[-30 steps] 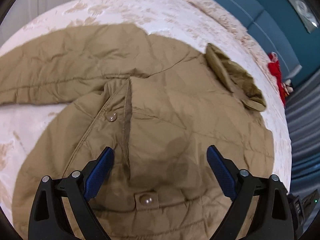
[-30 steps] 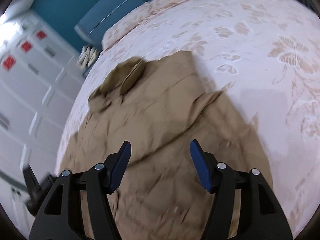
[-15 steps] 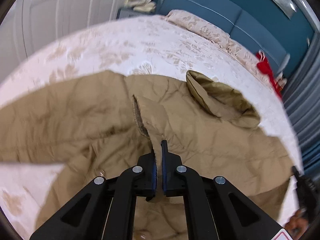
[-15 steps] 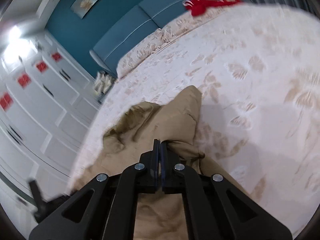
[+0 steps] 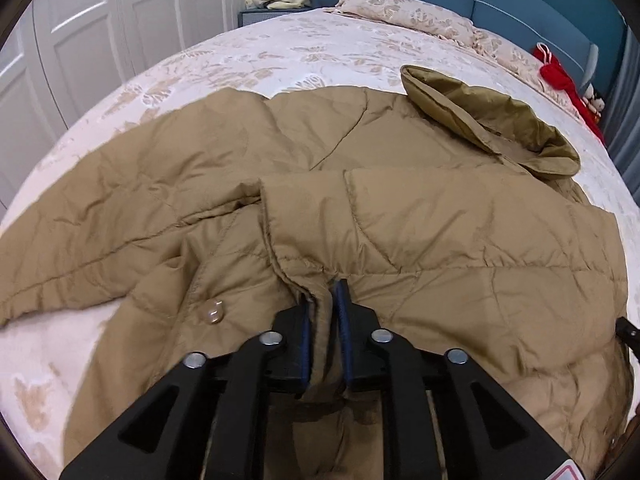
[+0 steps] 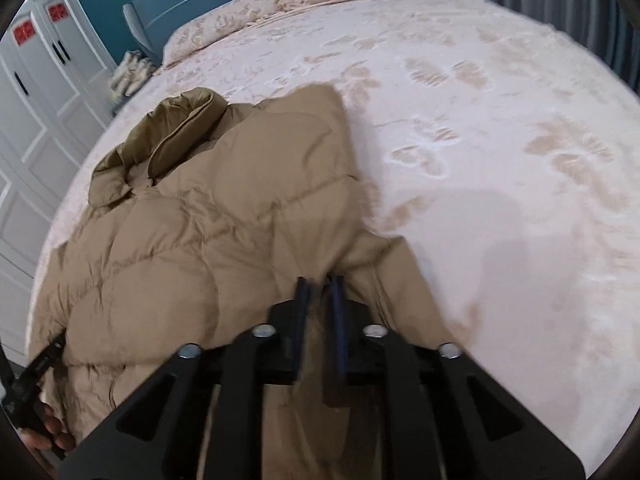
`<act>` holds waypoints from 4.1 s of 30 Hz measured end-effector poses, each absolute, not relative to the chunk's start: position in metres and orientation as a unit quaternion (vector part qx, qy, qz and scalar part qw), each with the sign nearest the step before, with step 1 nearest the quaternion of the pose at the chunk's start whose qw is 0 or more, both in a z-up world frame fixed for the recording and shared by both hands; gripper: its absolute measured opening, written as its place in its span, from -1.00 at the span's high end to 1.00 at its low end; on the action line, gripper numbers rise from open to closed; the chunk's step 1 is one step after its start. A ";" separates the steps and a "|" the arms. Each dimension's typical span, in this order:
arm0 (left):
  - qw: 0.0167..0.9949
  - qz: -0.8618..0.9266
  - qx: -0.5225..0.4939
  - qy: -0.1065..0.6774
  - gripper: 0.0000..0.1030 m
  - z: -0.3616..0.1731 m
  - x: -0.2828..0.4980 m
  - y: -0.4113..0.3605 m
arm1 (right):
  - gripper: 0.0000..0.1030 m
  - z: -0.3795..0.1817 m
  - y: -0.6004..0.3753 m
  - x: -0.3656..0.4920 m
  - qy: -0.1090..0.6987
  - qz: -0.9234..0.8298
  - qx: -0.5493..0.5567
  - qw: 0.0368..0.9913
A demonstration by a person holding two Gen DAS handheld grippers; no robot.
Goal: Fold large clothes
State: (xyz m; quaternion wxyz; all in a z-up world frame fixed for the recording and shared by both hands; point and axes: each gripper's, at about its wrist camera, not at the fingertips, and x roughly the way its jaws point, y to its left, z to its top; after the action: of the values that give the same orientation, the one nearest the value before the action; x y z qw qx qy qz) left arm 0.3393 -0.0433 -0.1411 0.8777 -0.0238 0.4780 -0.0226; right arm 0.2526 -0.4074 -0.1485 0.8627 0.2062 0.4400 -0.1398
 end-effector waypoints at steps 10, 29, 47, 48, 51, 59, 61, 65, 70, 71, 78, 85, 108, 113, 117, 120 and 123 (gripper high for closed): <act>0.914 -0.059 -0.033 0.400 -0.44 -0.045 0.293 -0.060 | 0.21 -0.077 -0.306 0.227 0.385 -0.078 0.081 0.916; 0.894 -0.074 0.062 0.437 0.15 -0.158 0.321 -0.140 | 0.99 -0.165 -0.268 0.278 0.448 -0.048 0.098 0.888; 0.898 -0.098 0.009 0.429 -0.10 -0.144 0.309 -0.115 | 1.00 -0.169 -0.270 0.278 0.434 -0.051 0.103 0.894; 0.896 -0.095 -0.010 0.433 -0.18 -0.133 0.300 -0.099 | 0.97 -0.165 -0.270 0.277 0.441 -0.054 0.103 0.890; 0.900 -0.088 -0.062 0.423 -0.73 -0.102 0.268 -0.043 | 0.22 -0.140 -0.260 0.261 0.465 -0.077 0.109 0.875; 0.889 0.060 -0.153 0.428 -0.75 -0.084 0.217 0.171 | -0.16 -0.081 -0.156 0.178 0.423 -0.033 0.072 0.902; 0.877 0.111 -0.196 0.424 -0.75 -0.091 0.213 0.229 | -0.18 -0.076 -0.135 0.167 0.420 -0.022 0.070 0.904; 0.844 0.166 -0.301 0.413 -0.75 -0.107 0.210 0.312 | -0.19 -0.068 -0.104 0.160 0.424 -0.006 0.063 0.903; 0.815 0.217 -0.375 0.384 -0.75 -0.122 0.206 0.363 | -0.22 -0.059 -0.082 0.156 0.425 -0.007 0.056 0.904; 0.808 0.217 -0.385 0.389 -0.75 -0.126 0.209 0.367 | -0.23 -0.058 -0.079 0.156 0.425 -0.006 0.054 0.903; 0.819 0.183 -0.366 0.401 0.04 -0.125 0.224 0.367 | -0.23 -0.057 -0.071 0.154 0.427 -0.006 0.048 0.903; 0.848 0.130 -0.349 0.378 0.94 -0.085 0.230 0.347 | -0.23 -0.055 -0.077 0.151 0.425 -0.012 0.056 0.904; 0.904 -0.200 -0.108 0.362 0.96 0.046 0.283 -0.031 | -0.25 -0.059 -0.192 0.114 0.412 -0.086 0.106 0.901; 0.885 -0.224 -0.076 0.400 0.96 0.009 0.289 -0.102 | -0.28 -0.074 -0.223 0.107 0.423 -0.103 0.122 0.892; 0.871 -0.233 -0.061 0.428 0.96 -0.023 0.291 -0.140 | -0.28 -0.085 -0.246 0.103 0.430 -0.115 0.133 0.885; 0.863 -0.236 -0.048 0.444 0.96 -0.043 0.292 -0.161 | -0.28 -0.091 -0.258 0.101 0.432 -0.122 0.141 0.882; 0.848 -0.242 -0.047 0.469 0.96 -0.065 0.294 -0.178 | -0.28 -0.097 -0.270 0.099 0.433 -0.131 0.150 0.879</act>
State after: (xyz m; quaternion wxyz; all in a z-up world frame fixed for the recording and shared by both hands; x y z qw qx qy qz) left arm 0.2937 -0.1778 -0.0650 0.8481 -0.0470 0.4688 -0.2422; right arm 0.0990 -0.2705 -0.0966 0.8793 0.1497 0.4329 -0.1306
